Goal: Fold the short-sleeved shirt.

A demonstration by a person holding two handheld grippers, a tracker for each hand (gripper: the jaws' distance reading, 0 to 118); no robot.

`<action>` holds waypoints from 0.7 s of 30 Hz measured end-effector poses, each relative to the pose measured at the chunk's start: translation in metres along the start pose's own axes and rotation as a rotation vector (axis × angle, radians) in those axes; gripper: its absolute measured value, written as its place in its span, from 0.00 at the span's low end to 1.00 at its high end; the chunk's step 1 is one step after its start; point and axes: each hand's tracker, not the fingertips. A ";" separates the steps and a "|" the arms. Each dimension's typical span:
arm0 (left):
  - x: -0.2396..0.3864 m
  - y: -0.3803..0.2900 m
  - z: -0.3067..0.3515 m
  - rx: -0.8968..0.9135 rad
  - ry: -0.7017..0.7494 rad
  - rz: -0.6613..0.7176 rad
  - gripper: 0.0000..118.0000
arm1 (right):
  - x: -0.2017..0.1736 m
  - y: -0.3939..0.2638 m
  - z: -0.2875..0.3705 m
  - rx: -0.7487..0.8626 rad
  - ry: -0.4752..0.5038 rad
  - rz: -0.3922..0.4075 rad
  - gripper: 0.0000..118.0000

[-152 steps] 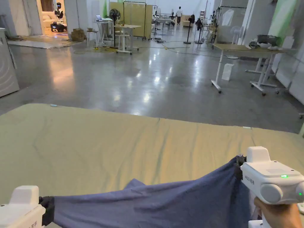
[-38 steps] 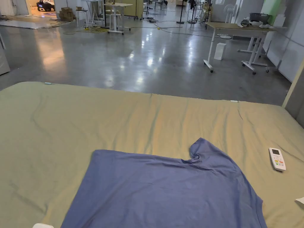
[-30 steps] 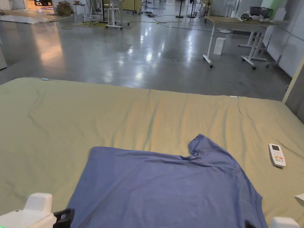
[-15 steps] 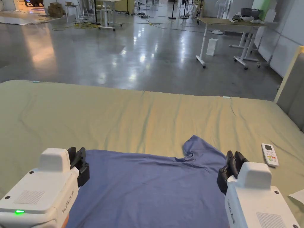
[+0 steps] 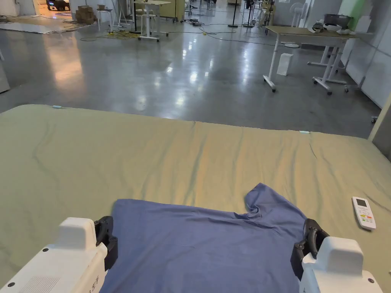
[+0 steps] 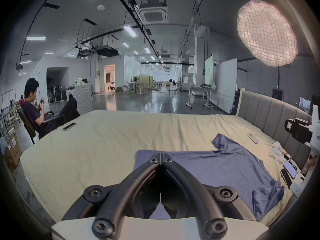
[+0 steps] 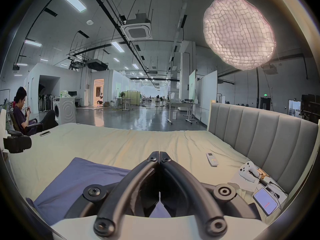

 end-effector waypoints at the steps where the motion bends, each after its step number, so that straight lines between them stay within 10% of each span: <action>1: -0.003 -0.001 -0.005 -0.016 0.004 0.004 0.00 | 0.000 -0.002 -0.002 -0.008 0.004 0.001 0.00; 21: -0.067 0.006 -0.205 -0.435 -0.021 0.022 0.00 | -0.003 -0.044 -0.037 -0.169 0.049 0.037 0.00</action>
